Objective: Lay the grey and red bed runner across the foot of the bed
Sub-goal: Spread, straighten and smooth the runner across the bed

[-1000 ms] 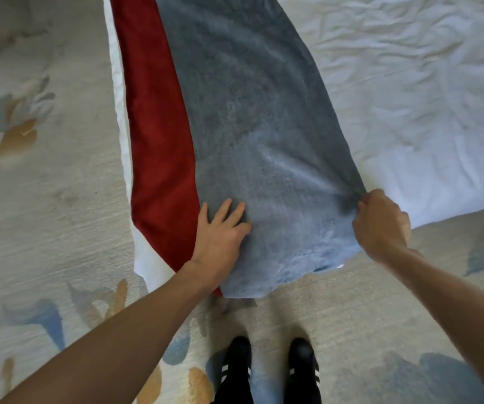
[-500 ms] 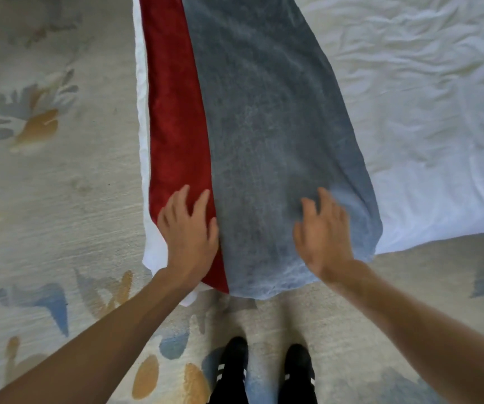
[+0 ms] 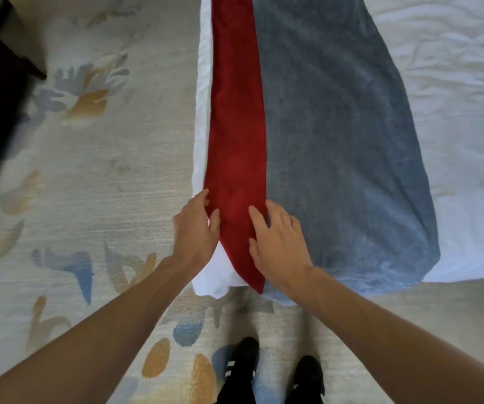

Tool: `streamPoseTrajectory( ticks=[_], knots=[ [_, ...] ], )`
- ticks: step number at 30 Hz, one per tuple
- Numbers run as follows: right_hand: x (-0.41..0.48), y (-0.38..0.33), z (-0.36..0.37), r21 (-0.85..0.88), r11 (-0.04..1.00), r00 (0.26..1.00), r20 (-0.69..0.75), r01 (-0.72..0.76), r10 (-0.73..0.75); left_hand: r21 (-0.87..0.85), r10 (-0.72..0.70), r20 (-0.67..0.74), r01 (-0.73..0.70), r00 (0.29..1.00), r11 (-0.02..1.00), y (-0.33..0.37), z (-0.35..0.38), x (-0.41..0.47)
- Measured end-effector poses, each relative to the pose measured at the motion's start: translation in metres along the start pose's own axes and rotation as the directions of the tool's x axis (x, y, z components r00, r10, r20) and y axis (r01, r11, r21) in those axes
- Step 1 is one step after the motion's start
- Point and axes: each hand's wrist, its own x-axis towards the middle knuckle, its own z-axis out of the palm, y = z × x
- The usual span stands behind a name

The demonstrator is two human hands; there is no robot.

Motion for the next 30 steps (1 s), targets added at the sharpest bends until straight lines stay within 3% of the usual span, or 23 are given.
streamPoseTrajectory(
  ticks=[4, 7, 11, 18, 25, 30],
  knots=[
    [0.005, -0.017, 0.007, 0.049, 0.996, 0.997, 0.028, 0.071, -0.072, -0.205, -0.084, 0.042, 0.091, 0.996, 0.974, -0.010, -0.003, -0.001],
    [0.007, -0.027, 0.014, 0.061, 0.995, 0.996, 0.053, 0.075, -0.079, -0.320, -0.183, 0.169, 0.230, 0.968, 0.919, -0.012, -0.006, 0.007],
    [0.006, -0.035, 0.020, 0.123, 0.992, 0.999, 0.033, 0.034, -0.038, -0.375, -0.247, 0.219, 0.316, 0.944, 0.872, -0.008, -0.009, 0.018],
    [-0.004, -0.040, 0.017, 0.226, 0.974, 0.999, -0.012, -0.033, 0.037, -0.490, -0.078, 0.487, 0.346, 0.870, 0.800, -0.004, -0.022, -0.006],
    [0.002, -0.039, 0.007, 0.330, 0.938, 0.985, -0.097, -0.105, 0.144, -0.525, -0.067, 0.498, 0.362, 0.865, 0.771, 0.004, -0.024, -0.012],
    [0.007, -0.037, -0.003, 0.328, 0.941, 0.984, -0.117, -0.086, 0.131, -0.430, -0.015, 0.395, 0.199, 0.919, 0.881, 0.011, -0.023, -0.020]
  ],
)
